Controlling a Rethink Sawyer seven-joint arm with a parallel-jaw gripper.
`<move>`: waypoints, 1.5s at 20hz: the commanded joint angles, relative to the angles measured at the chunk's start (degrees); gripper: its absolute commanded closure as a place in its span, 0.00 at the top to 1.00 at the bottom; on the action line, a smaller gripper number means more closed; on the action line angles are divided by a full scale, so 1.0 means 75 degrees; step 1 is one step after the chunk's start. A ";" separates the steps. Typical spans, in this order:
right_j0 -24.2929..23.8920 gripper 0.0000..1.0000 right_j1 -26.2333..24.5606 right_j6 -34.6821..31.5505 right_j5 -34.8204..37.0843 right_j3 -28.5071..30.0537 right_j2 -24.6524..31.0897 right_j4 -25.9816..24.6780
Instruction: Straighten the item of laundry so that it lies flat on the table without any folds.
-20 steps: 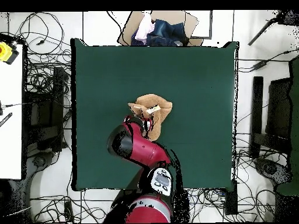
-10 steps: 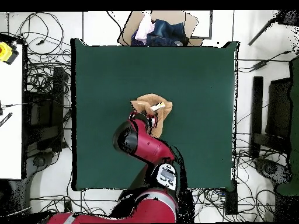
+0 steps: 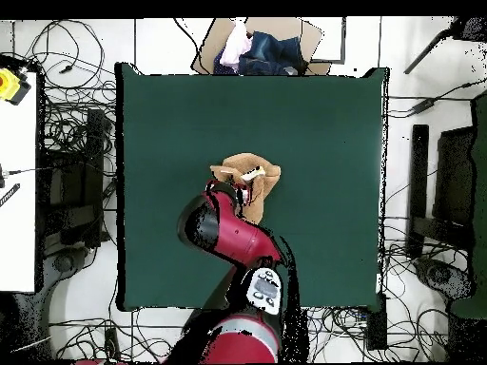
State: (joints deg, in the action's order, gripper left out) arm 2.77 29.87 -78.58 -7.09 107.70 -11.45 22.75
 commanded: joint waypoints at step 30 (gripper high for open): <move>0.0249 1.00 -0.0379 -0.2014 0.1149 -0.1737 -0.0042 0.0321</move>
State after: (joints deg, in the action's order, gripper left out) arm 6.29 31.63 -78.58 4.77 96.52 -15.14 22.93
